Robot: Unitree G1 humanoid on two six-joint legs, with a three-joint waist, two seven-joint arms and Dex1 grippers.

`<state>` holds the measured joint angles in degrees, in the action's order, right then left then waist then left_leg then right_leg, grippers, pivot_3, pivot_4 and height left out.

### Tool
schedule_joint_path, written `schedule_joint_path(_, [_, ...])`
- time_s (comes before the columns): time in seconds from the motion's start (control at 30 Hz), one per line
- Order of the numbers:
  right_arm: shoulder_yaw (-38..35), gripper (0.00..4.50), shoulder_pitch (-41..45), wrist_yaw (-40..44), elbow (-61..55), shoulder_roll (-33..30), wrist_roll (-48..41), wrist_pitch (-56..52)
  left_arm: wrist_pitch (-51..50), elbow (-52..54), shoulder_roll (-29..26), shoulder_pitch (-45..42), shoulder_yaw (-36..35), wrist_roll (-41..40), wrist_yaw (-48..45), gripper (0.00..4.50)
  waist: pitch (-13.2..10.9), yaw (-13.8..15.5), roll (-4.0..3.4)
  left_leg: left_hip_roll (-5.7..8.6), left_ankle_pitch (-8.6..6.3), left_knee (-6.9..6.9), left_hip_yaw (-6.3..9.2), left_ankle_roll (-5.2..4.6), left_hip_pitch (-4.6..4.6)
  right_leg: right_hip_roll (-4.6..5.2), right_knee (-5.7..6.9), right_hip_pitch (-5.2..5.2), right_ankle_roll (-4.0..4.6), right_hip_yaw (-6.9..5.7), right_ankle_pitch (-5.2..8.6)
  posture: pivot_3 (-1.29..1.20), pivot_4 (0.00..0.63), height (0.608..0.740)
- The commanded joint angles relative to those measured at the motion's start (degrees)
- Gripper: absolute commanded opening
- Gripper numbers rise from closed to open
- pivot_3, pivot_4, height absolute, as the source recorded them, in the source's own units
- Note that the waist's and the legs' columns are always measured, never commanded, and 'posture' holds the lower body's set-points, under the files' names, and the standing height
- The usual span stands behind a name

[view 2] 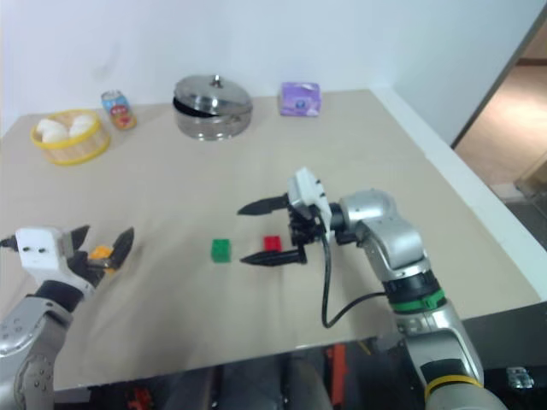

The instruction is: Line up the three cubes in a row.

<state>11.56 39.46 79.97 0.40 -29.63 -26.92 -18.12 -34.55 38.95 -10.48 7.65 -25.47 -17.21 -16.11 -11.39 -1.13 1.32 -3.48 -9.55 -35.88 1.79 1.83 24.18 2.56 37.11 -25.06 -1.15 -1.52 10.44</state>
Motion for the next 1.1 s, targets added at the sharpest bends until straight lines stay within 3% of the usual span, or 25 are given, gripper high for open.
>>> schedule_joint_path(0.03, [-0.28, 4.50, 1.52, 0.92, 0.33, -0.03, 0.95, 2.34, 2.20, 1.94, -0.36, 1.42, 0.15, 0.69, 2.12, 4.47, 0.00, -0.06, 0.00, 0.00, 0.00, -0.01, 0.00, 0.01, 0.00, 0.00, 0.00, -0.01, 0.00, 0.00, 0.00, 0.00, 0.150, 0.740])
schedule_joint_path(0.47, [-0.16, 4.50, 1.63, -0.06, -0.43, -0.18, 3.09, 2.03, 4.79, -8.37, -15.34, 4.16, -2.71, -5.19, -10.96, 4.47, 0.00, -0.08, 0.00, -0.03, -0.08, 0.18, 0.00, 0.13, 0.03, -0.06, 0.00, -0.20, 0.09, 0.03, 0.03, 0.00, 0.150, 0.740])
schedule_joint_path(0.83, [-0.74, 4.50, 1.27, -1.07, -2.19, -1.18, 3.13, 0.42, 1.76, -16.10, -19.93, 2.10, -1.25, -7.81, -14.58, 4.47, -0.01, -0.08, 0.00, -0.09, -0.14, 0.21, -0.02, 0.23, 0.06, -0.10, -0.05, -0.23, 0.10, 0.02, 0.04, 0.00, 0.150, 0.740])
schedule_joint_path(0.87, [-0.76, 4.50, 1.28, -1.13, -2.27, -1.26, 3.09, 0.32, 2.07, -16.74, -20.34, 1.84, -0.84, -7.13, -14.45, 3.96, -0.01, -0.08, 0.00, -0.09, -0.14, 0.21, -0.02, 0.23, 0.06, -0.10, -0.05, -0.23, 0.10, 0.02, 0.04, 0.00, 0.150, 0.740])
schedule_joint_path(1.1, [-0.81, 4.50, 1.15, -1.40, -2.42, -1.62, 3.04, 0.11, 2.58, -20.82, -20.71, -0.34, 0.85, -5.81, -13.26, 1.61, -0.01, -0.08, 0.01, -0.10, -0.15, 0.24, -0.03, 0.25, 0.06, -0.11, -0.06, -0.24, 0.11, 0.02, 0.05, 0.00, 0.150, 0.740])
